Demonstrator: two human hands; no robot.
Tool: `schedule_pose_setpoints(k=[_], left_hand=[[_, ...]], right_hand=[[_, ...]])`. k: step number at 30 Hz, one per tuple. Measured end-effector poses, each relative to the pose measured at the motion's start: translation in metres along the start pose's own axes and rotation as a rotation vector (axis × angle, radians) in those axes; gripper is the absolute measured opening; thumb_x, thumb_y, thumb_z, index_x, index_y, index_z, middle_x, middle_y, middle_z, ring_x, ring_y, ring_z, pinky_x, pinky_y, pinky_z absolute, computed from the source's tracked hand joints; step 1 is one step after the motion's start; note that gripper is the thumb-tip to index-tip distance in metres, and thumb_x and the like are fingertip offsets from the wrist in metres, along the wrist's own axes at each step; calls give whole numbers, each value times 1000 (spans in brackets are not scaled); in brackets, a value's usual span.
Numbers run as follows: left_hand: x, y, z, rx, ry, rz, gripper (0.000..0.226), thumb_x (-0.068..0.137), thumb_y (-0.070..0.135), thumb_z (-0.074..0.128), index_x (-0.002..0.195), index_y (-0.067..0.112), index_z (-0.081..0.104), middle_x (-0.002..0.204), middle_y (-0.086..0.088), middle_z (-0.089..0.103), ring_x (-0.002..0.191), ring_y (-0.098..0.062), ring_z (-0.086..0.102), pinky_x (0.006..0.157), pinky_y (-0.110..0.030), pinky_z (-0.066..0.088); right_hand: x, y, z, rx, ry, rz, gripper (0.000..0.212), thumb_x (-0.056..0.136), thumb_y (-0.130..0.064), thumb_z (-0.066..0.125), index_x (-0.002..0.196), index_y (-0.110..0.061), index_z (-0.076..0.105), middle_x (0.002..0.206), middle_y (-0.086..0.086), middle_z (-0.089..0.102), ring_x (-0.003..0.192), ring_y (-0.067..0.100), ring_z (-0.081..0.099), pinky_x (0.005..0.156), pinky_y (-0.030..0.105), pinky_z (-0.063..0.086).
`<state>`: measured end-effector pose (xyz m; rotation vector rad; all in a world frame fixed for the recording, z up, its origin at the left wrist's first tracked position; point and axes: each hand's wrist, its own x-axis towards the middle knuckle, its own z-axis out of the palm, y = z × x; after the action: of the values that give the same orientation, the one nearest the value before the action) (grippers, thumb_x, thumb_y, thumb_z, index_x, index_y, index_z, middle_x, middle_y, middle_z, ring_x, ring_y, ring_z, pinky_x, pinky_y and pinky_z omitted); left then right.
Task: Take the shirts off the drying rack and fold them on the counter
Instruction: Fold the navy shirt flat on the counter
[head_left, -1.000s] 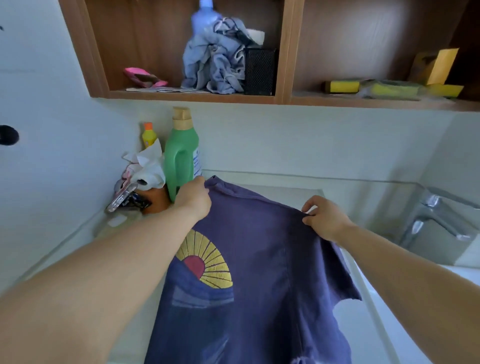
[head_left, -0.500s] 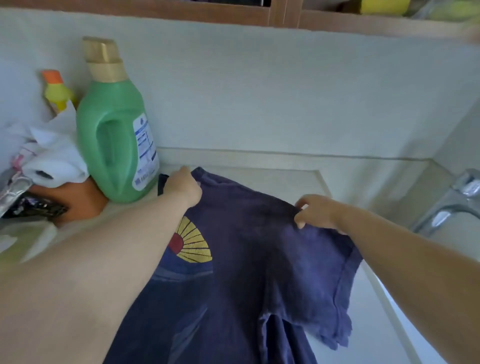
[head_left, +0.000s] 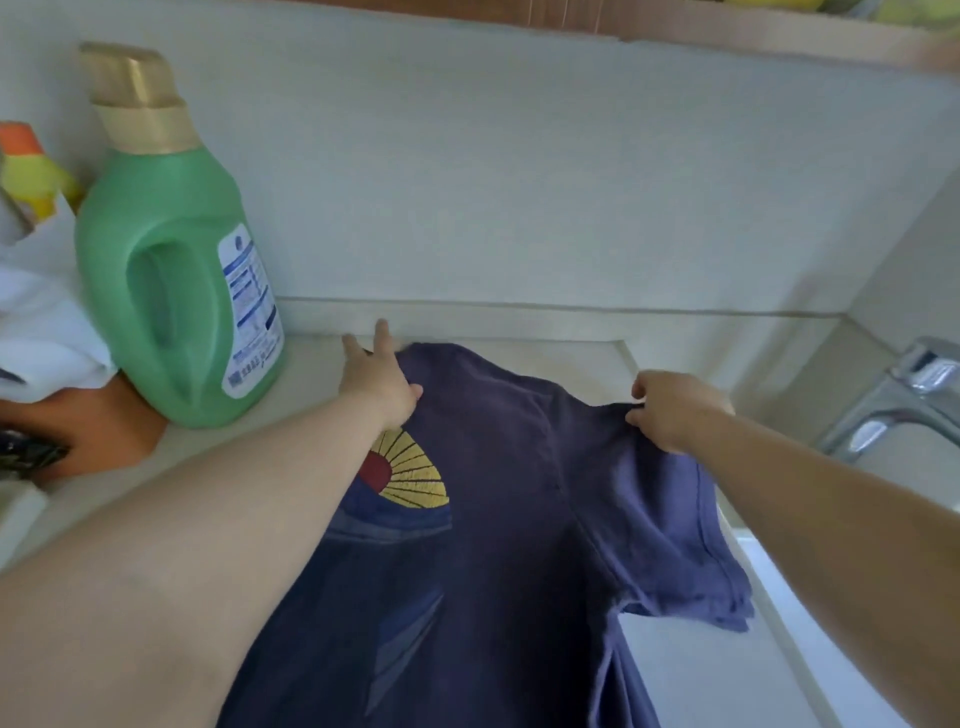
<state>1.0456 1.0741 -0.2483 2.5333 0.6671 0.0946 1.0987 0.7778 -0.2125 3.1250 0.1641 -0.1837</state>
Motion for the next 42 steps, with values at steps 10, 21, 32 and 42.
schedule_pose_setpoints(k=[10, 21, 32, 42], left_hand=[[-42, -28, 9, 381, -150, 14, 70, 92, 66, 25, 150, 40, -3, 160, -7, -10, 145, -35, 4, 114, -52, 13], [-116, -51, -34, -1, -99, -279, 52, 96, 32, 52, 133, -3, 45, 136, -21, 50, 121, -35, 50, 95, -31, 41], [-211, -91, -43, -473, -254, -446, 12, 96, 13, 47, 92, 6, 55, 88, -11, 59, 79, -25, 58, 64, -32, 51], [-230, -118, -52, 4, -74, -147, 39, 101, 23, 41, 130, -2, 45, 136, -19, 48, 124, -35, 46, 101, -34, 35]], right_hand=[[-4, 27, -2, 98, -85, 124, 12, 77, -13, 50, 82, -9, 60, 90, 9, 62, 78, 28, 56, 66, 25, 42], [-117, -6, -14, 533, -357, 67, 36, 89, -32, 60, 66, -5, 61, 53, 7, 59, 43, 21, 54, 45, 20, 43], [-236, -43, 15, 463, -375, 39, 39, 79, -38, 73, 69, -10, 47, 59, 7, 51, 50, 24, 53, 55, 27, 49], [-251, -10, 42, 595, -227, 265, 18, 86, 0, 56, 71, -8, 52, 80, 14, 61, 68, 24, 63, 60, 29, 56]])
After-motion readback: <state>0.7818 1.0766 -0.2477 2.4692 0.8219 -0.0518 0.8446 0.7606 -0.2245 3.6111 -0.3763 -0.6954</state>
